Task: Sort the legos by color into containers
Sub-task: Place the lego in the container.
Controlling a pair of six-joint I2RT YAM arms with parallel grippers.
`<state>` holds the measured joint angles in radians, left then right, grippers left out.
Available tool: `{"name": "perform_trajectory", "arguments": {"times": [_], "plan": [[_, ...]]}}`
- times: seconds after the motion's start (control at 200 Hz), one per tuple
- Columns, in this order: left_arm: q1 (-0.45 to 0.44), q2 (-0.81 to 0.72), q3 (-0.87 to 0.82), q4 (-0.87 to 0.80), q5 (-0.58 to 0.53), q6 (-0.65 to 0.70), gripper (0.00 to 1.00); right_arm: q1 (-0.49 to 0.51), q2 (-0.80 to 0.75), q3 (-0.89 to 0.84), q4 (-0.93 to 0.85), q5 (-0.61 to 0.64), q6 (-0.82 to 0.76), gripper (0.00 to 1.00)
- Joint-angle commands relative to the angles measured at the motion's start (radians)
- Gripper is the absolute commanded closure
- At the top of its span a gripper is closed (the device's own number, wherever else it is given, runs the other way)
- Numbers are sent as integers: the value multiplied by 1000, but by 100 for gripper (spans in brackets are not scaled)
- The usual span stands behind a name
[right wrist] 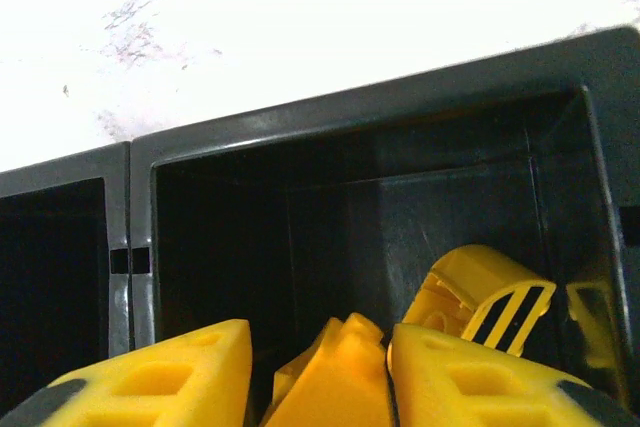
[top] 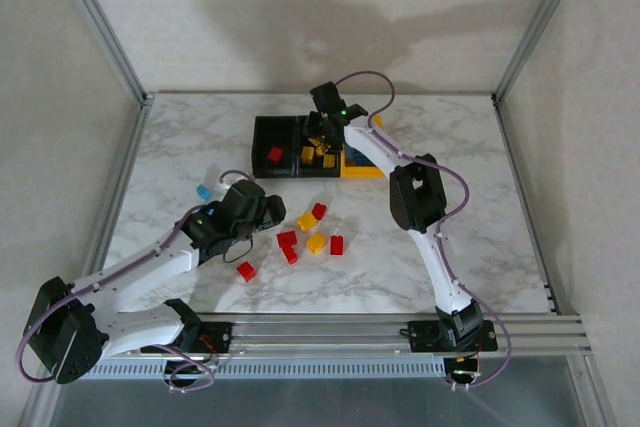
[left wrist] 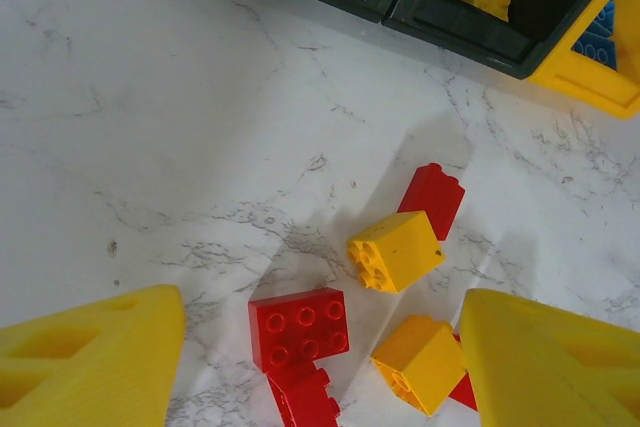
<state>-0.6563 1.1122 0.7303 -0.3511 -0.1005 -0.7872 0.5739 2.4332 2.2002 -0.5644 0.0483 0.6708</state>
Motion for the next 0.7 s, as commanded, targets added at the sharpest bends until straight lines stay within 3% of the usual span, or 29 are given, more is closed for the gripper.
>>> {"name": "perform_trajectory", "arguments": {"times": [0.0, 0.195, 0.345, 0.471, 0.696], "plan": [[14, -21, -10, -20, -1, -11, 28, -2, 12, 38, -19, -11, 6, 53], [14, -21, 3, -37, -2, -23, 27, 6, -60, 16, -16, -1, -17, 49], [14, -29, 22, -106, -11, -50, 27, 26, -211, -125, 47, -2, -55, 49], [12, -30, 61, -246, -43, -77, 27, 58, -382, -313, 107, -36, -94, 48], [-4, -67, 63, -428, -73, -189, 27, 105, -751, -840, 308, -155, -153, 41]]}}
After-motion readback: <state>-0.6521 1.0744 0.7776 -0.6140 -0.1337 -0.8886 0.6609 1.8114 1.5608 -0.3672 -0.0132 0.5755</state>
